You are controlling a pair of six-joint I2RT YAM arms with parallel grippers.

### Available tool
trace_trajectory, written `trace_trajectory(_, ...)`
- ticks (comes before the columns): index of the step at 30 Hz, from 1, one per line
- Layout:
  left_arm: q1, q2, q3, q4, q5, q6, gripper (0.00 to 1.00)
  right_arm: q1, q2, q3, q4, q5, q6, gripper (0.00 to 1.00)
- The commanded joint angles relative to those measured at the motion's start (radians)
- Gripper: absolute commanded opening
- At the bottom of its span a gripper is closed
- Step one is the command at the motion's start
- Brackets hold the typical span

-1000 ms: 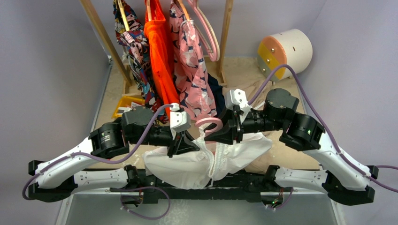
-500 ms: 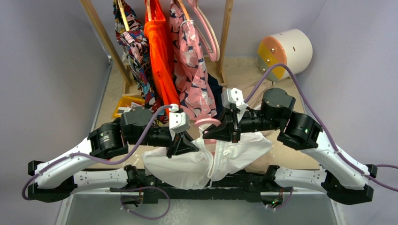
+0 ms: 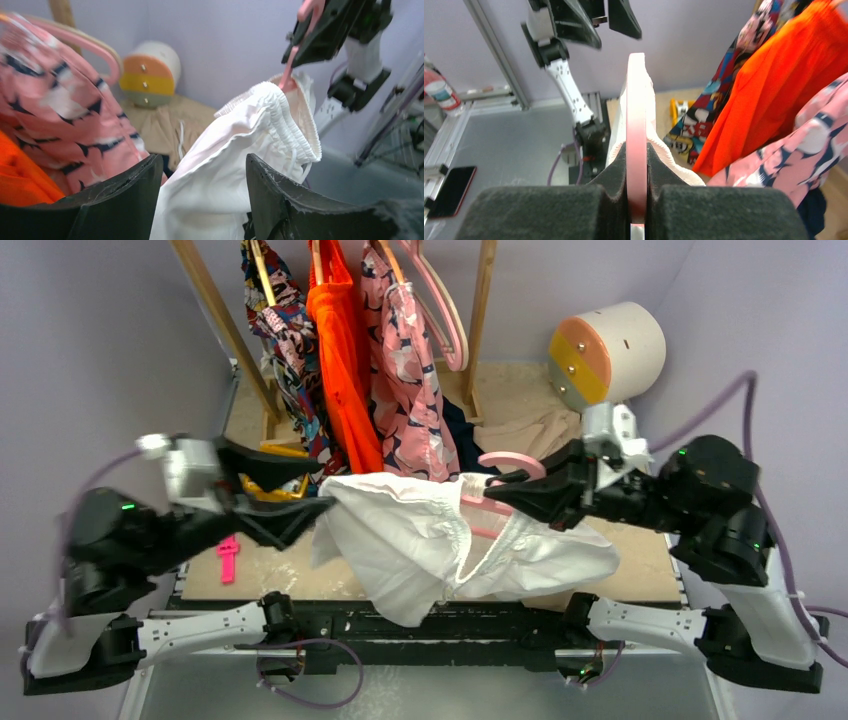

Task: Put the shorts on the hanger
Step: Adjust the shorts on the hanger.

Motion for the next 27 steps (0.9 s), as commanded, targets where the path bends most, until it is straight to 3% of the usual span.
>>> trace_trajectory(1, 0.0, -0.054, 0.068, 0.07, -0.127, 0.029, 0.61, -0.001, -0.037, 0.006, 0.074, 0.048, -0.011, 0.0)
trace_trajectory(4, 0.0, -0.072, 0.039, 0.073, -0.151, 0.025, 0.61, 0.0, -0.037, -0.042, 0.127, 0.062, 0.002, 0.0)
trace_trajectory(9, 0.0, -0.064, 0.104, 0.116, -0.159, 0.05, 0.61, -0.001, 0.071, 0.297, 0.143, -0.04, -0.03, 0.0)
trace_trajectory(11, 0.0, -0.059, 0.15, 0.136, -0.152, 0.054, 0.61, 0.0, 0.074, 0.332, 0.18, -0.069, -0.022, 0.0)
trace_trajectory(19, 0.0, -0.055, 0.181, 0.089, -0.125, 0.058, 0.61, -0.001, -0.006, 0.02, 0.165, -0.002, 0.011, 0.0)
trace_trajectory(27, 0.0, 0.006, 0.118, 0.025, -0.041, 0.057, 0.61, -0.001, 0.017, -0.034, 0.041, 0.079, 0.016, 0.0)
